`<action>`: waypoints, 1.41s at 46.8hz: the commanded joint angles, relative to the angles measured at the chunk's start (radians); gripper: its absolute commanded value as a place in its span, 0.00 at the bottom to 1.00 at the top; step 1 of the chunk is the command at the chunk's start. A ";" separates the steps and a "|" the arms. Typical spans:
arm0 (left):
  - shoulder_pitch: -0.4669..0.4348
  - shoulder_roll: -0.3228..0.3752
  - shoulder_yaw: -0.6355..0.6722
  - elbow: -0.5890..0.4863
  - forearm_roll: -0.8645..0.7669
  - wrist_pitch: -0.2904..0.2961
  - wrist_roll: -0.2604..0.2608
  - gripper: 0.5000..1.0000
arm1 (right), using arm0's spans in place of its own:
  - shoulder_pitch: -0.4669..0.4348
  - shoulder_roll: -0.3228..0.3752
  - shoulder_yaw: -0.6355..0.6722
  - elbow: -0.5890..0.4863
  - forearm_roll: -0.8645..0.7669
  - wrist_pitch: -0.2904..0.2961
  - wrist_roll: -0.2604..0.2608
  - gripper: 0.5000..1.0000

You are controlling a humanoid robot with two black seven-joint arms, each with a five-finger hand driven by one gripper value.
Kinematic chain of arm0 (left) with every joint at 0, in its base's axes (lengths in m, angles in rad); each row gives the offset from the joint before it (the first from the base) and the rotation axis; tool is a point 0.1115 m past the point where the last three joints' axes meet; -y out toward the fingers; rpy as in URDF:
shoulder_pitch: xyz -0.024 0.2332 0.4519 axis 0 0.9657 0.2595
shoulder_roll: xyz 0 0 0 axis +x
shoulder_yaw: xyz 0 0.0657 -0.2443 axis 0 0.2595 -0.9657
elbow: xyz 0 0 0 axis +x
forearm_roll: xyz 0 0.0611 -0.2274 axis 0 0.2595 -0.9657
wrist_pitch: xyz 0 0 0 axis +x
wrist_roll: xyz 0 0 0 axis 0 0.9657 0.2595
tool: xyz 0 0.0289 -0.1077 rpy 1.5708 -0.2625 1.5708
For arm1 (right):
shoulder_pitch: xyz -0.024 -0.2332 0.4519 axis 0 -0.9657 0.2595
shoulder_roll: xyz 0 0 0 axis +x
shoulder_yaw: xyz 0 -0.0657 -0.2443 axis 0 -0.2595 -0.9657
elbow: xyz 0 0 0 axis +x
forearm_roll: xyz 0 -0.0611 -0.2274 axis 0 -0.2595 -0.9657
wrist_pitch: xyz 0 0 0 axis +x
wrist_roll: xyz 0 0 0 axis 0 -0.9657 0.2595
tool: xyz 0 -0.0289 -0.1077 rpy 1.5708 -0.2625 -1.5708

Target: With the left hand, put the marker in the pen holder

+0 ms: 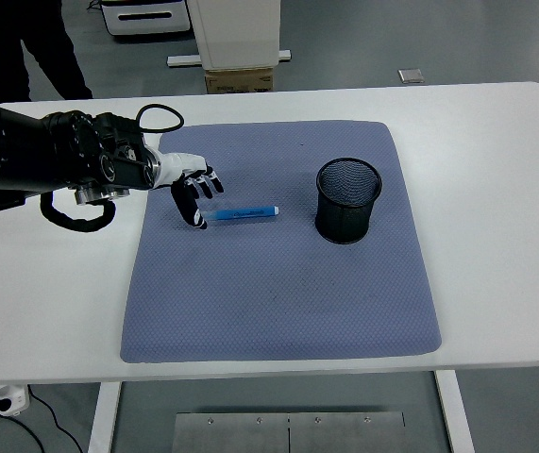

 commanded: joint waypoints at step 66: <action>-0.002 0.000 0.024 0.009 0.002 0.000 0.000 0.34 | 0.000 0.000 0.000 0.000 0.000 0.000 0.000 1.00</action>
